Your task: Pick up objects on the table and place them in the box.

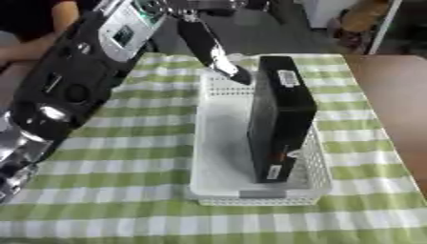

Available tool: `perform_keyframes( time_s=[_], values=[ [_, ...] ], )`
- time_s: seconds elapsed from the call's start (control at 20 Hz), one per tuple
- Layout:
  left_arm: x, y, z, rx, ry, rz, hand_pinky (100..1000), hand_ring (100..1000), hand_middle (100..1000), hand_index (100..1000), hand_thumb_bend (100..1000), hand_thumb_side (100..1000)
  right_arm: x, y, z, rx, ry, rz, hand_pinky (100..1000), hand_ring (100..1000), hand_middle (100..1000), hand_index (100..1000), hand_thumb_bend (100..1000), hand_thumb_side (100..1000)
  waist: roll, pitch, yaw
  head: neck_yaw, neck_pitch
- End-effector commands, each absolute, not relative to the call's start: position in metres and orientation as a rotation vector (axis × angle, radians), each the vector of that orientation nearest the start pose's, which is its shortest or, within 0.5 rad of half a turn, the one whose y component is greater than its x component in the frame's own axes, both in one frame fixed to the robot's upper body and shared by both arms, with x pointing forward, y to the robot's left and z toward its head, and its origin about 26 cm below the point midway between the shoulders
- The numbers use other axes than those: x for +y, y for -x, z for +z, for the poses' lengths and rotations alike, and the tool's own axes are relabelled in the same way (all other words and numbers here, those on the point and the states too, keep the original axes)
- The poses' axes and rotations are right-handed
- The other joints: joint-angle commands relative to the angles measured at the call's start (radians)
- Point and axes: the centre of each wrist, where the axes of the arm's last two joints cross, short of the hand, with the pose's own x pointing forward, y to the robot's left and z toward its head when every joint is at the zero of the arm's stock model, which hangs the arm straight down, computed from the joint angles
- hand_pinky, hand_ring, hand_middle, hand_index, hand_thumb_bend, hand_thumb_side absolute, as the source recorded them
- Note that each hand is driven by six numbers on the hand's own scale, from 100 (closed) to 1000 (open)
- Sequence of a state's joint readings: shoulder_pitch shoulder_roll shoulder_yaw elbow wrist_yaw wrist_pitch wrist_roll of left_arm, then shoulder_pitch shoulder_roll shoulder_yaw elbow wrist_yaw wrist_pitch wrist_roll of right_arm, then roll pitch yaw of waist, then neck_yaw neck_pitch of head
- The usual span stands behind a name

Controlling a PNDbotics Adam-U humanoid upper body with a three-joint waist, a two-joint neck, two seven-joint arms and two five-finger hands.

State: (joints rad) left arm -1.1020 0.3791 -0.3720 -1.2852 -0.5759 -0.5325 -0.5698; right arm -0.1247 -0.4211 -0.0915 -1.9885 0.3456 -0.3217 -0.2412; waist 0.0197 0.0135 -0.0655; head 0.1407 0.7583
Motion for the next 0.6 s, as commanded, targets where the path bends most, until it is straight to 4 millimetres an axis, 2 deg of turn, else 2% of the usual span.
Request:
perform_keyframes(
  time_s=[0.05, 0.35, 0.6],
  values=[
    [0.157, -0.429, 0.322, 2.096, 0.563, 2.360, 747, 806, 847, 906, 885, 690, -0.314, -0.279, 0.175, -2.460, 0.766, 0.455, 788, 829, 806, 809, 118, 617, -0.004, -0.010, 0.003, -0.002, -0.017],
    [0.196, -0.404, 0.343, 2.302, 0.523, 2.203, 699, 764, 828, 890, 852, 676, -0.316, -0.278, 0.175, -2.457, 0.780, 0.453, 788, 828, 806, 809, 119, 617, -0.004, -0.009, 0.014, -0.019, -0.024],
    [0.239, -0.359, 0.350, 2.501, 0.471, 2.032, 683, 752, 833, 885, 828, 660, -0.317, -0.278, 0.175, -2.452, 0.796, 0.450, 788, 828, 806, 808, 118, 616, -0.009, -0.003, 0.028, -0.035, -0.031]
  ],
)
